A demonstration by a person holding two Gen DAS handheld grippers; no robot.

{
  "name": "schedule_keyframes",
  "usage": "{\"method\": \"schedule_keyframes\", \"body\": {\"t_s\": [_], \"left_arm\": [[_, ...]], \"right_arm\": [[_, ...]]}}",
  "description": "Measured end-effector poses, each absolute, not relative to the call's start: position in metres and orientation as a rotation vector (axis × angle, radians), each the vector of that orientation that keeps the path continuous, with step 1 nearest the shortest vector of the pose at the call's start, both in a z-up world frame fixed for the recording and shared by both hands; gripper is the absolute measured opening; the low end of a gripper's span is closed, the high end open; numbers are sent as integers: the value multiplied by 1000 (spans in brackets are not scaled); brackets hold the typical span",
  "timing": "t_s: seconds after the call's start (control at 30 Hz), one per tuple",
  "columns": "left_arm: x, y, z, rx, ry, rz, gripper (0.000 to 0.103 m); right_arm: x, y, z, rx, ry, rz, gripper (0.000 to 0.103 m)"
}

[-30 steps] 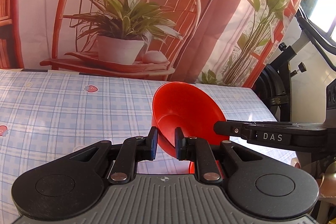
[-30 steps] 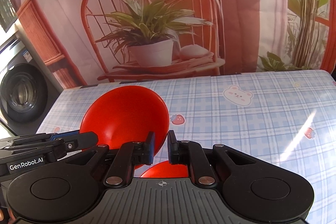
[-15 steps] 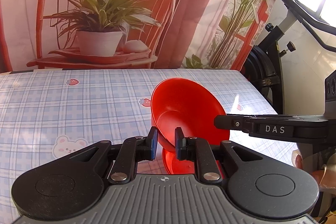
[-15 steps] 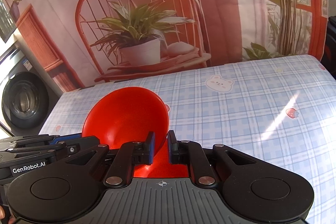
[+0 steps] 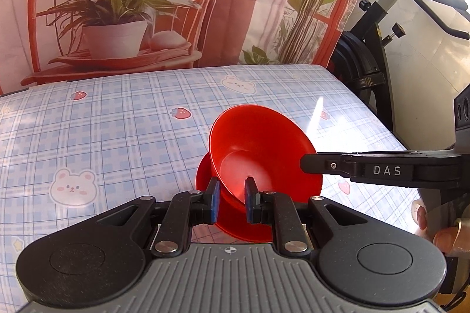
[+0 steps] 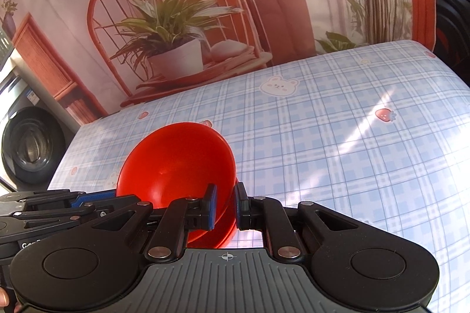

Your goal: Organize plates and bowls

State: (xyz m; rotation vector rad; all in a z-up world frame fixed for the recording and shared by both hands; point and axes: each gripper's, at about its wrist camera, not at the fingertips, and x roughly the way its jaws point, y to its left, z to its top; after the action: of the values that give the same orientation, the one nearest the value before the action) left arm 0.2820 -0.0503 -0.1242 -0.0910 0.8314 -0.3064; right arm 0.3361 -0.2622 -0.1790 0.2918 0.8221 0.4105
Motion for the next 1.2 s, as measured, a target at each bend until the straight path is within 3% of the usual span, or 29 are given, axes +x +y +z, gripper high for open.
{"method": "schedule_keyframes", "body": {"t_s": [0.8, 1.2], "left_arm": [[284, -51, -137, -58, 876, -292, 19], [278, -45, -133, -54, 836, -262, 32]], "right_arm": [[331, -266, -190, 326, 839, 419, 13], [336, -267, -194, 335, 847, 405, 18]]}}
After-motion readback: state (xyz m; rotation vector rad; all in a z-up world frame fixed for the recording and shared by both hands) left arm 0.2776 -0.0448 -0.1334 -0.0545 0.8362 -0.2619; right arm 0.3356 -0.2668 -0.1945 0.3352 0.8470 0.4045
